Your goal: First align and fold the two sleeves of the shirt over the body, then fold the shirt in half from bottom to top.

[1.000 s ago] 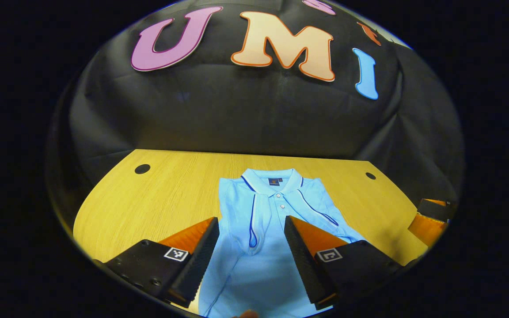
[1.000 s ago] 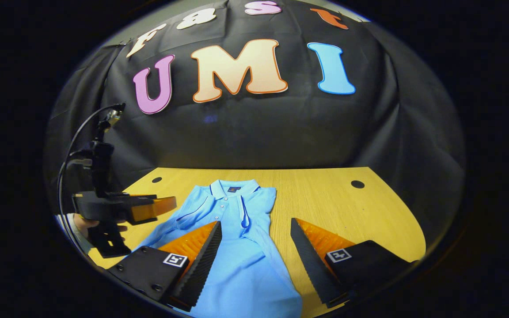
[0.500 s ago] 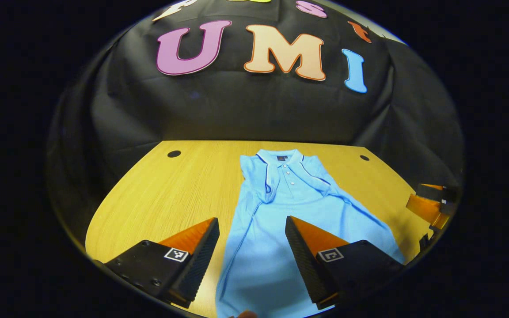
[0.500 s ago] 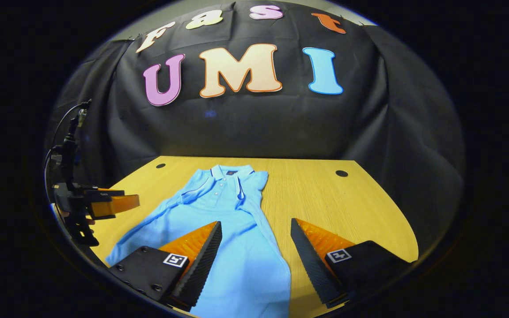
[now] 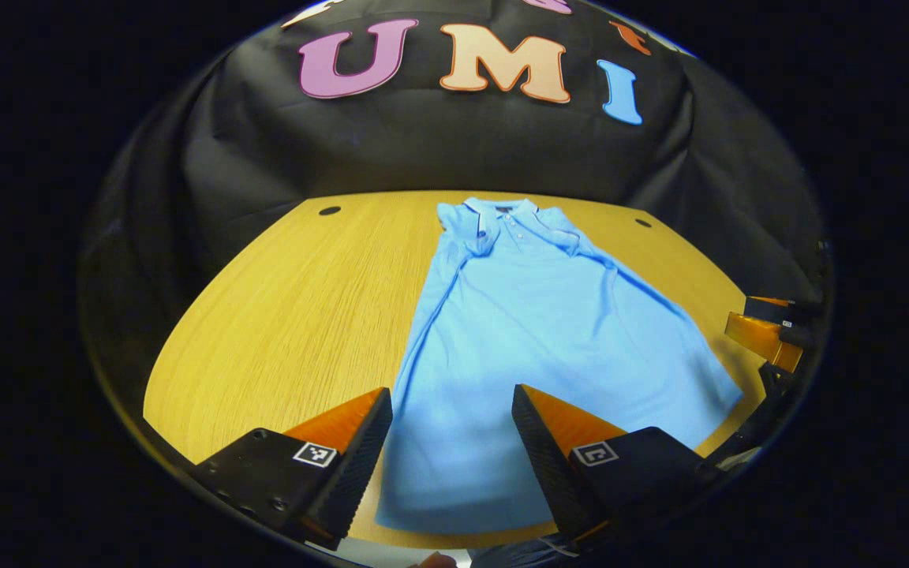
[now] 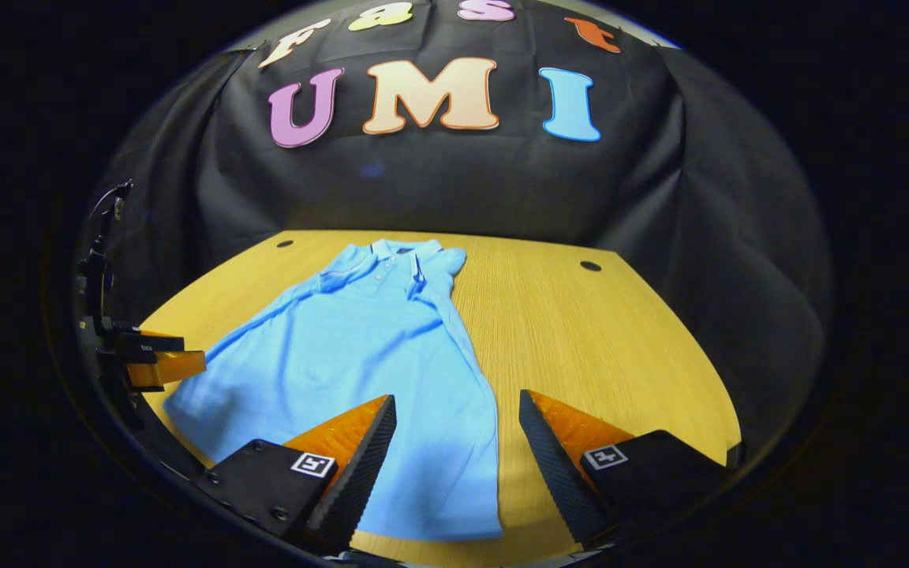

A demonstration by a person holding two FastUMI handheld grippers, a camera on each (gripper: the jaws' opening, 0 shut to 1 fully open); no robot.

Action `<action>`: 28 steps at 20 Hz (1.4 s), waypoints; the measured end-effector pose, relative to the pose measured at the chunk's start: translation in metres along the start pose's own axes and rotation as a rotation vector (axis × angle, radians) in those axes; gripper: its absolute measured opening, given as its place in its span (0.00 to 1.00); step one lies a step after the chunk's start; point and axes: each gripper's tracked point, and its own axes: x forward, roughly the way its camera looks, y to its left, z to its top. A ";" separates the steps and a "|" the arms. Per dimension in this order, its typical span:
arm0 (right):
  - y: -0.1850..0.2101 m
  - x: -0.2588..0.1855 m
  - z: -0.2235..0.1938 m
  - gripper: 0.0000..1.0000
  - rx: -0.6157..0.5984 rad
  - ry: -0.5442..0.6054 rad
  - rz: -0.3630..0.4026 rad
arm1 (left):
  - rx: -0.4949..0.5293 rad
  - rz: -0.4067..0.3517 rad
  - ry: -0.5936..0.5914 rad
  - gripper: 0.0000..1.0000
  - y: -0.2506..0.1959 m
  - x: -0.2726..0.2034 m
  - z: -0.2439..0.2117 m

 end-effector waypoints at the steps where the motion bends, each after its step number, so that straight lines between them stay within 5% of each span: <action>1: -0.002 -0.003 -0.011 0.94 -0.004 0.016 -0.013 | -0.001 0.016 0.009 0.93 0.005 0.000 -0.009; 8: 0.000 -0.003 -0.069 1.00 -0.016 0.138 -0.026 | -0.015 0.041 0.057 0.94 0.008 0.003 -0.036; 12: 0.004 -0.003 -0.079 0.94 0.088 0.200 -0.004 | -0.019 0.027 0.032 0.92 0.003 0.003 -0.036; 14: 0.016 -0.001 -0.080 0.95 0.049 0.205 0.035 | -0.034 -0.004 0.021 0.70 -0.008 0.005 -0.032; 15: 0.023 0.001 -0.079 0.67 0.036 0.196 0.056 | -0.044 -0.017 0.025 0.46 -0.013 0.006 -0.035; 16: 0.031 0.000 -0.080 0.60 0.032 0.206 0.077 | -0.065 -0.028 0.022 0.33 -0.017 0.007 -0.034; 17: 0.035 -0.001 -0.078 0.35 0.031 0.197 0.088 | -0.093 -0.024 0.024 0.12 -0.016 0.007 -0.034; 19: 0.037 -0.003 -0.079 0.08 0.026 0.199 0.089 | -0.127 -0.023 0.042 0.00 -0.016 0.007 -0.035; 24: 0.045 0.000 -0.069 0.03 0.096 0.186 0.128 | -0.115 -0.045 0.103 0.00 -0.016 0.010 -0.027; 28: 0.046 0.002 -0.022 0.02 0.123 0.110 0.152 | -0.111 -0.076 0.062 0.00 -0.017 0.008 0.013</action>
